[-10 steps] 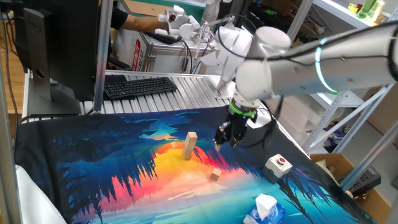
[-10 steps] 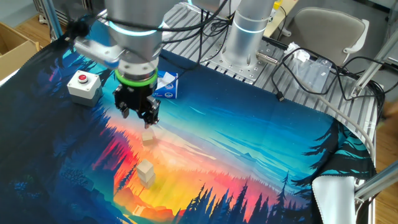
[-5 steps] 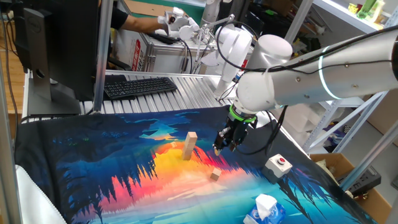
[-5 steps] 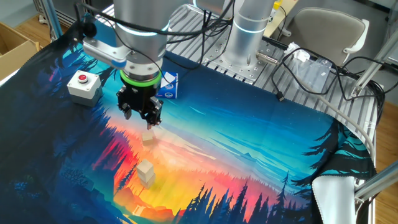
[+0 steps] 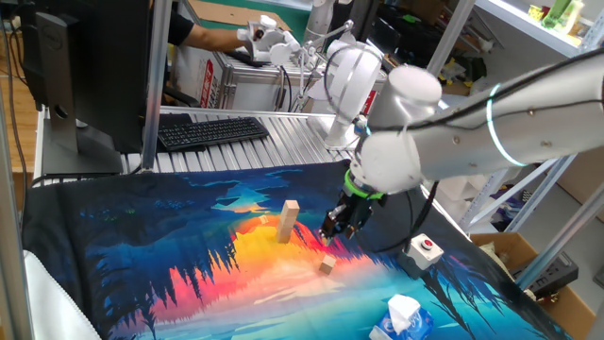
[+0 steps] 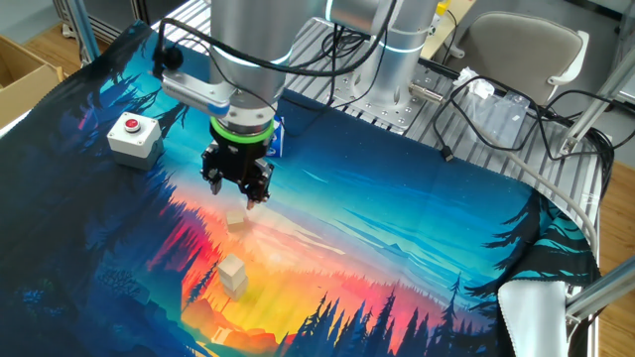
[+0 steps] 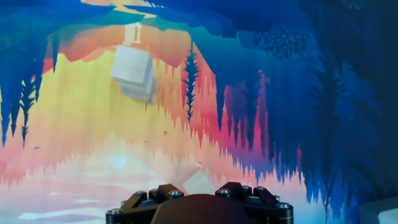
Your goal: Stack the blocks in a vertical line of five
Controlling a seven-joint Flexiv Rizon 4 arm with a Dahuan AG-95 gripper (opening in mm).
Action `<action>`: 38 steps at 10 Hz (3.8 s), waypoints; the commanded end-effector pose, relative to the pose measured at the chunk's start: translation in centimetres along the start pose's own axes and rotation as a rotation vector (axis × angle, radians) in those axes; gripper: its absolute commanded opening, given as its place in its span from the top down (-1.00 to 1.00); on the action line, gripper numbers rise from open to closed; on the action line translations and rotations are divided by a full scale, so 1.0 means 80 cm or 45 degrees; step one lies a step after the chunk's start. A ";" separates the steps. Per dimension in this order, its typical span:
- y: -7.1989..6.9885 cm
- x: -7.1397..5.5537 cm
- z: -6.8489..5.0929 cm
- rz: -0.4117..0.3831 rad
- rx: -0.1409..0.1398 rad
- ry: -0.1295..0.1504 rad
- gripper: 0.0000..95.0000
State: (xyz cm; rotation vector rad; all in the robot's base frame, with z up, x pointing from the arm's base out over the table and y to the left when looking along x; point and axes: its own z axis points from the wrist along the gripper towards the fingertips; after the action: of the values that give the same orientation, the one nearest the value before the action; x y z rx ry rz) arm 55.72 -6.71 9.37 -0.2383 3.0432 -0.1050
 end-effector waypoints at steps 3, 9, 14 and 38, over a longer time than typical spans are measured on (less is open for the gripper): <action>0.006 -0.003 0.022 -0.065 -0.016 -0.003 -0.20; 0.008 -0.005 0.065 -0.098 -0.031 -0.021 -0.20; 0.010 -0.001 0.093 -0.110 -0.031 -0.046 -0.20; -0.005 -0.016 0.076 -0.050 -0.029 -0.046 1.00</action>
State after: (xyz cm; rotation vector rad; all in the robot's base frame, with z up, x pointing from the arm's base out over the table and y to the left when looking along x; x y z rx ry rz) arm 57.86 -7.41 3.36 -0.2946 3.0025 -0.0672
